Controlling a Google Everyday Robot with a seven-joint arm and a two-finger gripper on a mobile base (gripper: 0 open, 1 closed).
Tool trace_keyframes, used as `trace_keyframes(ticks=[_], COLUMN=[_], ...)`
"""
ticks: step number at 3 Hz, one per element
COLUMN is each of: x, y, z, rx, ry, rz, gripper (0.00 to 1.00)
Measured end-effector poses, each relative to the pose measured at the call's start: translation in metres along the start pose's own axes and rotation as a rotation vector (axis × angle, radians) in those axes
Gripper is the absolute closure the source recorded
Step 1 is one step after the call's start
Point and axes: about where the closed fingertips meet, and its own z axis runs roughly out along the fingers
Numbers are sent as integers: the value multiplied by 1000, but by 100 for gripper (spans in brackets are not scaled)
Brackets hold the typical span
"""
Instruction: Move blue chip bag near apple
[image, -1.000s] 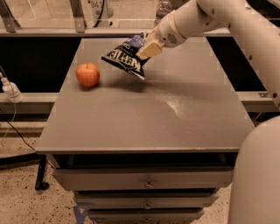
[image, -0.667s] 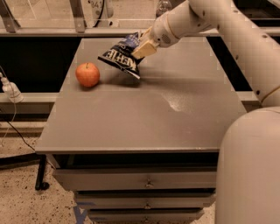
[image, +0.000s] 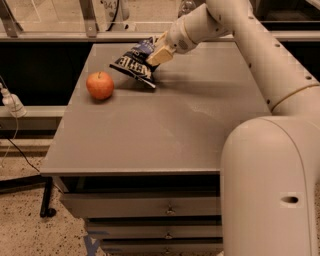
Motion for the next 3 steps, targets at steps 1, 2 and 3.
trace_keyframes(ticks=[1,2,3], x=[0,0,2], y=[-2,-1,-1], z=[7,9,9], rx=[-16,-27,-32], ry=[-2,0,4], rz=[0,-2,-3], gripper=[52,29,5])
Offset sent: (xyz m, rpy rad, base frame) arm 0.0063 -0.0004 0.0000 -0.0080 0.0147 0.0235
